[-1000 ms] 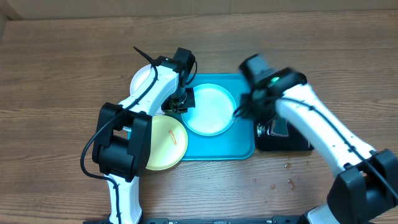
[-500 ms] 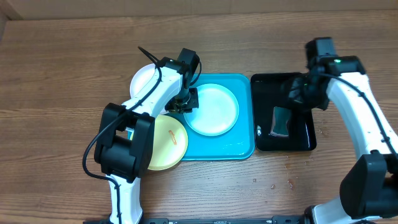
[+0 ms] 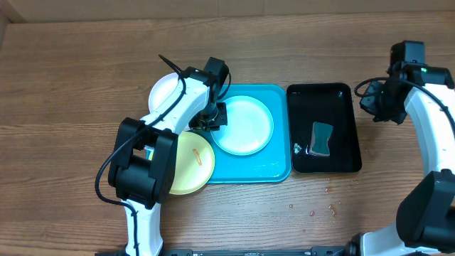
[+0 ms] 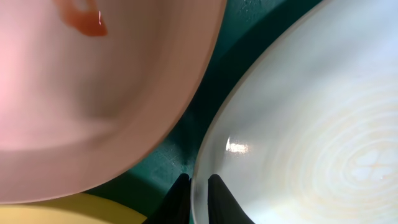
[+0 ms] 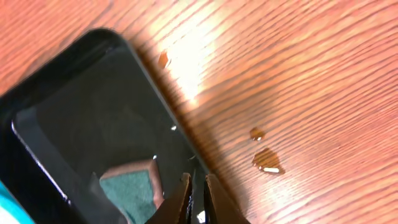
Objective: Clean dirty plates on tray and stack at the side
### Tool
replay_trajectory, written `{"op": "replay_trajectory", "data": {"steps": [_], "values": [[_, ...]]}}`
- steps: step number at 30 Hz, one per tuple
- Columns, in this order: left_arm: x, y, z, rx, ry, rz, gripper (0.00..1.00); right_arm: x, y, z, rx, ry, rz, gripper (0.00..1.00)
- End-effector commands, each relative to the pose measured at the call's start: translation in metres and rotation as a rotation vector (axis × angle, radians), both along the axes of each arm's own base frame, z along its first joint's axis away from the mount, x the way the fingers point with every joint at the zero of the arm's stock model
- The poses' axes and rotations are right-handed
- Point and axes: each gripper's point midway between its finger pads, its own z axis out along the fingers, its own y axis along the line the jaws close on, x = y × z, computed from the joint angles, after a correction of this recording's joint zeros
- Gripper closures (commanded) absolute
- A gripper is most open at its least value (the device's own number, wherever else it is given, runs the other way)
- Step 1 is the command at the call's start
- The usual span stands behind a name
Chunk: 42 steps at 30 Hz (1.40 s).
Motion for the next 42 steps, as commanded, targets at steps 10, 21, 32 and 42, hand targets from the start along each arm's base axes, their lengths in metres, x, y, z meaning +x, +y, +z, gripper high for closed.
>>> {"op": "replay_trajectory", "data": {"steps": [10, 21, 32, 42], "values": [[-0.001, 0.0, 0.003, 0.002, -0.012, -0.005, 0.96, 0.0, -0.035, 0.007, -0.031, -0.031, -0.079, 0.87], [-0.004, -0.004, -0.004, -0.001, -0.016, -0.016, 0.96, -0.002, -0.042, 0.007, -0.031, -0.032, -0.097, 0.8], [0.02, 0.01, 0.043, -0.019, -0.062, 0.012, 0.96, -0.003, -0.044, 0.007, -0.046, -0.028, -0.102, 0.72], [0.05, 0.006, 0.093, -0.05, -0.166, 0.005, 0.96, 0.001, -0.051, 0.009, -0.053, -0.05, -0.116, 0.7]]}}
